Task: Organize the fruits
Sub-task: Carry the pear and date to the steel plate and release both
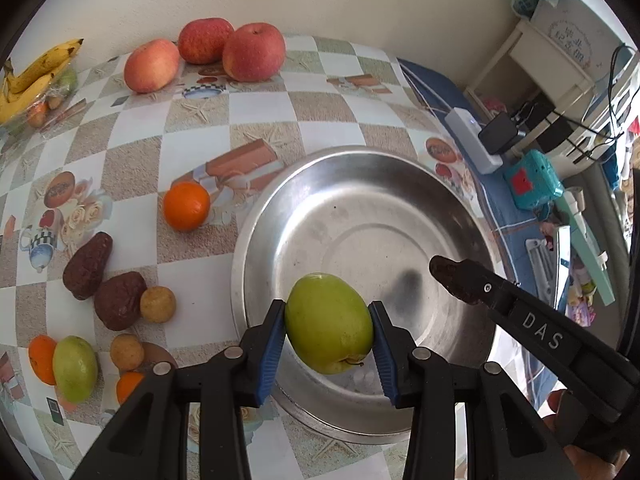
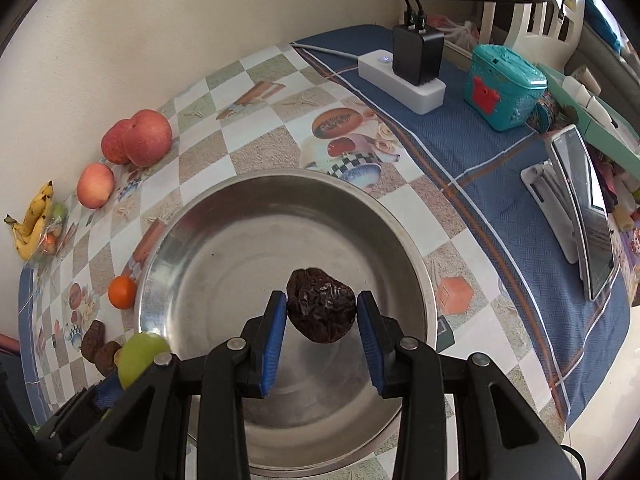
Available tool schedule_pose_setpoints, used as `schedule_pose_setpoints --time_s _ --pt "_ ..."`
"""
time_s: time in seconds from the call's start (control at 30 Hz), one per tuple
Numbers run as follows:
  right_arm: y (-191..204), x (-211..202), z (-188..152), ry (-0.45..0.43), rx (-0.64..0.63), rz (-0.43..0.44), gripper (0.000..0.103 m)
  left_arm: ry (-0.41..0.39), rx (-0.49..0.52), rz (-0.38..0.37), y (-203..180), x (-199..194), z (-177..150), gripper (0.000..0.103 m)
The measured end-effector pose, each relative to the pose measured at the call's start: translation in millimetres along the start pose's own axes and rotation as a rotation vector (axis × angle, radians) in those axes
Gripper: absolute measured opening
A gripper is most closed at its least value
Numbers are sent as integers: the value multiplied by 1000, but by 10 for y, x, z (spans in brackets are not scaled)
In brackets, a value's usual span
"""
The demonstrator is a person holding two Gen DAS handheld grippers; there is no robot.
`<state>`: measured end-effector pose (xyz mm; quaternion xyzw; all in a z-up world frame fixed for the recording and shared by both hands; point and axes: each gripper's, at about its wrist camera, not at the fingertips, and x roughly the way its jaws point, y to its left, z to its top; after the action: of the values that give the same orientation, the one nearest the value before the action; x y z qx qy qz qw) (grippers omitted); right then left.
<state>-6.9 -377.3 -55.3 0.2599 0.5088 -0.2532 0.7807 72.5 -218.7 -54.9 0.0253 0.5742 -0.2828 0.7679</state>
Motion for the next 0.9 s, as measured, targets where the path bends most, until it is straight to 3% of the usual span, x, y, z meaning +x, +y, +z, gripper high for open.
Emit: schedule_pose_setpoints --time_s 0.4,0.57,0.77,0.83,0.9 --pt "94 -61 -9 -10 -24 -2 38 -13 26 -12 -7 -69 -11 48" --pt "157 -84 -27 -11 -43 -1 38 -27 10 45 89 -145 0 49" --pt "254 -92 -86 -5 -73 -3 39 -50 -74 146 413 -265 28 64" --pt "307 -97 -110 -6 -91 -10 45 -60 -96 196 526 -301 25 80" --pt "355 -99 -132 -7 -105 -9 58 -74 -122 242 656 -342 17 86"
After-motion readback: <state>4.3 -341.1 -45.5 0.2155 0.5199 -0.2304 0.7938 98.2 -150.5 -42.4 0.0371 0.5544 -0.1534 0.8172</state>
